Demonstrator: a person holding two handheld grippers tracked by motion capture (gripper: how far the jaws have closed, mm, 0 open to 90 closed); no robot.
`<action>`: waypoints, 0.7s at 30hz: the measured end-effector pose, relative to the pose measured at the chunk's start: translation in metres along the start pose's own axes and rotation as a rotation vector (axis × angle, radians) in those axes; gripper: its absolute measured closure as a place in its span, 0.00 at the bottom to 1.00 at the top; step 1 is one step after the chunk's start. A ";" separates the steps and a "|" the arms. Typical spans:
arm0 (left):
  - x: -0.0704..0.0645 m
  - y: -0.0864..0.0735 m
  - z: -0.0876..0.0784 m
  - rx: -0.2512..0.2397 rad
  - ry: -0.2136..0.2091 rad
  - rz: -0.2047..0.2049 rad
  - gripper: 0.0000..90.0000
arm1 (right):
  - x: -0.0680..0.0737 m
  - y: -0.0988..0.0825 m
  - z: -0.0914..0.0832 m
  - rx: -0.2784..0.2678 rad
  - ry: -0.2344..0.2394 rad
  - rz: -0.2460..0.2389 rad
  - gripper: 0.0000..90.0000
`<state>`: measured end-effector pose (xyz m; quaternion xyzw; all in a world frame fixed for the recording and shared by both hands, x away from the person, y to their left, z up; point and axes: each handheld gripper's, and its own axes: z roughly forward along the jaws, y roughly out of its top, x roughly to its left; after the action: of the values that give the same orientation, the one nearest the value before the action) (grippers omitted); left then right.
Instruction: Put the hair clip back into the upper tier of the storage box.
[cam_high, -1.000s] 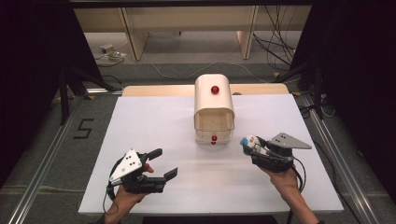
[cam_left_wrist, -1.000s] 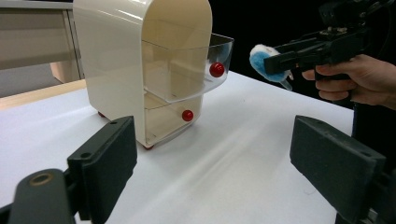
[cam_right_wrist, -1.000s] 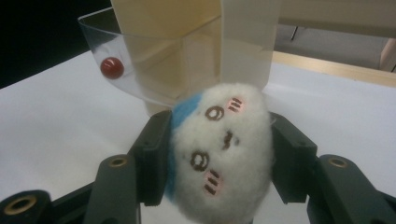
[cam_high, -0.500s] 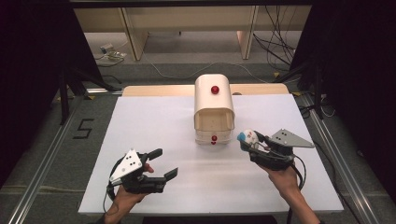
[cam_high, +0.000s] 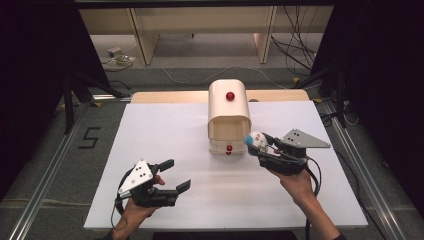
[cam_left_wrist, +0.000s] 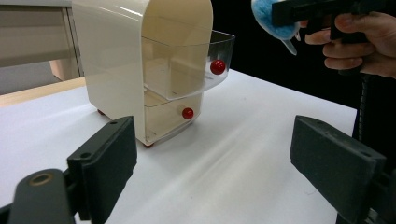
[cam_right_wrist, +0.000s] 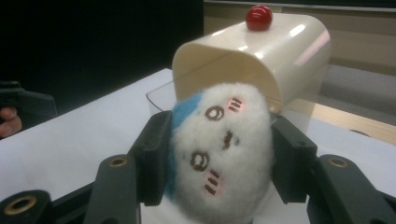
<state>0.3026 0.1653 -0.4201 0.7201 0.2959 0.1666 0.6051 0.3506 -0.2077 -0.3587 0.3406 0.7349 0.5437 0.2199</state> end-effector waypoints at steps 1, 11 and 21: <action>0.000 0.000 0.000 0.001 0.000 0.002 0.16 | 0.001 0.002 0.002 0.006 0.006 0.000 0.53; 0.000 0.000 -0.001 -0.001 -0.001 0.001 0.16 | 0.006 0.015 0.020 0.027 0.037 0.014 0.53; 0.000 0.000 -0.001 -0.005 -0.001 0.000 0.16 | 0.006 0.024 0.032 0.039 0.068 0.040 0.53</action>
<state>0.3019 0.1657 -0.4196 0.7186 0.2954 0.1671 0.6070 0.3754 -0.1780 -0.3456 0.3408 0.7455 0.5447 0.1772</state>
